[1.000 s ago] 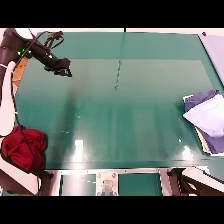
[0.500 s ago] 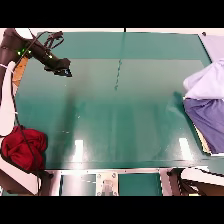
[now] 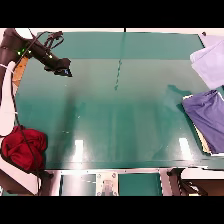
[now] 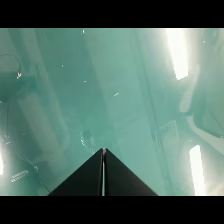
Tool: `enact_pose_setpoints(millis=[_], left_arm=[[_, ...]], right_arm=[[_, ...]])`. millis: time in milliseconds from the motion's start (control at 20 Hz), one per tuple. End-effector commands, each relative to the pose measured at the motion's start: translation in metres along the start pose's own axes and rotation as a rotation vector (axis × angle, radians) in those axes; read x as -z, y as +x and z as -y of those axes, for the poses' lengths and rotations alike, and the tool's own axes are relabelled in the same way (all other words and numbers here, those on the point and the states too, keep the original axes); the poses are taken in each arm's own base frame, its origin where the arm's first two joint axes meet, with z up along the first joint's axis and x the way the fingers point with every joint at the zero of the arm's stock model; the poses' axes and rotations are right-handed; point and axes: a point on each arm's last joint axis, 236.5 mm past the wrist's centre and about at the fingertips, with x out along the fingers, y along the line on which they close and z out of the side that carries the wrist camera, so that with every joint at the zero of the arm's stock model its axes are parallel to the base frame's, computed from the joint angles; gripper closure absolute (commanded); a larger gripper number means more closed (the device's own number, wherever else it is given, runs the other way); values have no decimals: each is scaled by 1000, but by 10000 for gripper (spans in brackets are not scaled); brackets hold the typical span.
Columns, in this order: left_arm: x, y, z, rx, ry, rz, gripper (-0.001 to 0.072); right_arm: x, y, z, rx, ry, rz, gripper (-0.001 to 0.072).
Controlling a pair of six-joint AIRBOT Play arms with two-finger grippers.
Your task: Fold the shirts.
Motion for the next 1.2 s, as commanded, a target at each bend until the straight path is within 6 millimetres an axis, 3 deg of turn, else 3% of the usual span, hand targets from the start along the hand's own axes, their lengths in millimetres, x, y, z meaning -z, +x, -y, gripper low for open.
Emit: enact_pose_setpoints(millis=[0, 150, 300, 450, 550, 700, 950, 1150], left_arm=[[-1, 0, -1, -1, -14, 5, 691], [-1, 0, -1, -1, -26, 5, 691], [-1, 0, -1, -1, -28, 5, 691], [0, 0, 0, 0, -28, 2, 691], [3, 0, 0, 3, -27, -13, 690], [10, 0, 2, 9, -24, -41, 690], [11, 0, 3, 14, -23, -48, 690], [13, 0, 3, 16, -14, -53, 691]], right_arm=[[-8, 12, -6, -41, -50, -7, 698], [-5, 16, -2, -45, -112, -48, 698], [18, 11, 13, -10, -107, -157, 698], [30, -5, 22, 24, -60, -236, 698], [39, -19, 38, 100, -45, -290, 698], [58, -49, 84, 336, -13, -391, 698], [65, -121, 139, 720, -13, -426, 699], [104, -166, 180, 858, 106, -495, 700]])
